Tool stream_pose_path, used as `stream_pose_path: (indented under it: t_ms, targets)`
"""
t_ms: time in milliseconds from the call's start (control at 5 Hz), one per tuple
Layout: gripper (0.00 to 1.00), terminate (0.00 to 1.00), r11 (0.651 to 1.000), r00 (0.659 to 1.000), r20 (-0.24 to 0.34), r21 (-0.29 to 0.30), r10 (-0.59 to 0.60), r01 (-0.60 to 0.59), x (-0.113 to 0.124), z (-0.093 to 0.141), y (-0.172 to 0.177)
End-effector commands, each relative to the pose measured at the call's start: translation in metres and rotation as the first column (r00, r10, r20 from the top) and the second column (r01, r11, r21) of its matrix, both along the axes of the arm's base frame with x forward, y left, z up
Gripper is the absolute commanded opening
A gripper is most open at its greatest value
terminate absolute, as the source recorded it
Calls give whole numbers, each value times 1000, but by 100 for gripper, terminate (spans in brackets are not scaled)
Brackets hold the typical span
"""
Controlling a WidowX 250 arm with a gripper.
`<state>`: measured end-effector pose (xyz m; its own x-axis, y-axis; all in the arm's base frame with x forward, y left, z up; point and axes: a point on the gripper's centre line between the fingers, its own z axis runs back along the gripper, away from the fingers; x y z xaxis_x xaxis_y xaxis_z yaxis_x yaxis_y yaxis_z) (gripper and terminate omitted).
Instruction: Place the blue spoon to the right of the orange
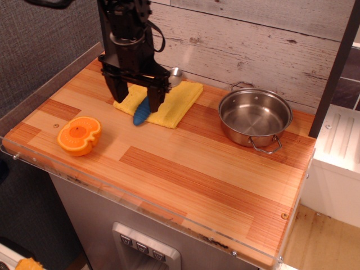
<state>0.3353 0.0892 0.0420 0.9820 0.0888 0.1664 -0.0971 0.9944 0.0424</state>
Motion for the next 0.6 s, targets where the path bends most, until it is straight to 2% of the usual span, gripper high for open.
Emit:
stream_pose_path:
  t_ms: [0,400]
  targets:
    - [100,0,1000,999,37,15,20,-20,22,7,4]
    - [100,0,1000,1000,13,23,11,-11,27,-4,1]
